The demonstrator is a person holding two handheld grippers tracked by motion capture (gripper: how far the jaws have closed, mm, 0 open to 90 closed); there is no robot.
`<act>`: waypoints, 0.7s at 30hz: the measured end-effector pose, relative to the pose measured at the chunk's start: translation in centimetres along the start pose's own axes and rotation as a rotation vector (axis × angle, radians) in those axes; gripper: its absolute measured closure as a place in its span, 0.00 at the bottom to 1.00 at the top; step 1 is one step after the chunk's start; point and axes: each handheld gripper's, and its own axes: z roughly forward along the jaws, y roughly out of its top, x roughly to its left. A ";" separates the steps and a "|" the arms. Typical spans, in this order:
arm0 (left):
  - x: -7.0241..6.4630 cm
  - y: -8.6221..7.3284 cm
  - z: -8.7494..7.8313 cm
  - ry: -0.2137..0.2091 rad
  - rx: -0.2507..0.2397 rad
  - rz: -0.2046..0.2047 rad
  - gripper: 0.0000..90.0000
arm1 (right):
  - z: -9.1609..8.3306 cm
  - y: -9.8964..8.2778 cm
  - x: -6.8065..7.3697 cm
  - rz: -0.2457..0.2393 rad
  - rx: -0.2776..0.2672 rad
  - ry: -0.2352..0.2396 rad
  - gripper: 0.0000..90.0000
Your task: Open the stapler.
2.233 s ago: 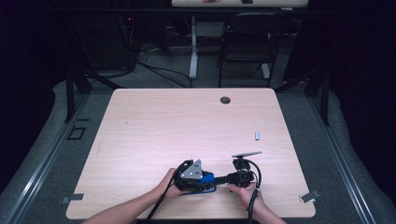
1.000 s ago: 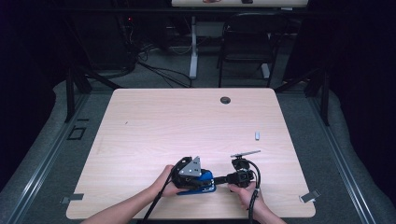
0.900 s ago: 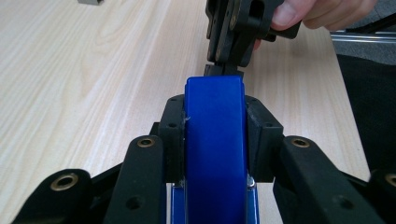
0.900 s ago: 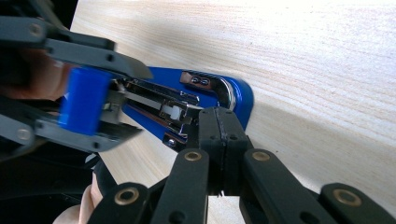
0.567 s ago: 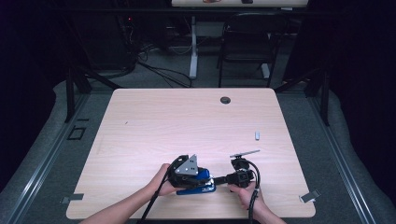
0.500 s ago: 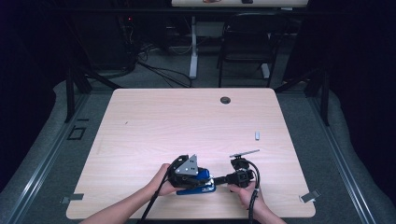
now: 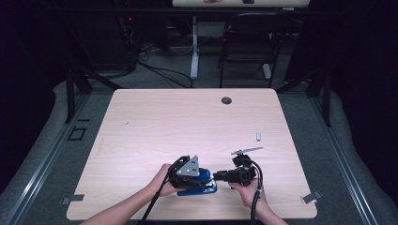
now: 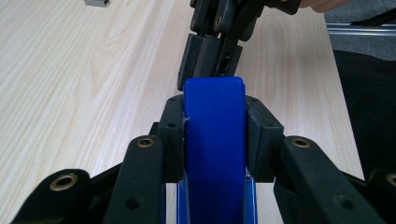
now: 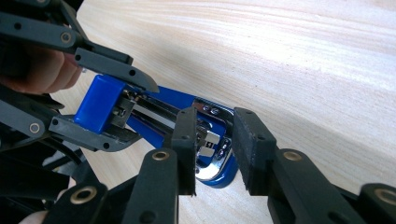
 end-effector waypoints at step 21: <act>-0.3 1.5 1.2 0.011 0.144 -0.001 0.72 | 1.1 -0.4 -0.4 -0.015 0.012 0.033 0.92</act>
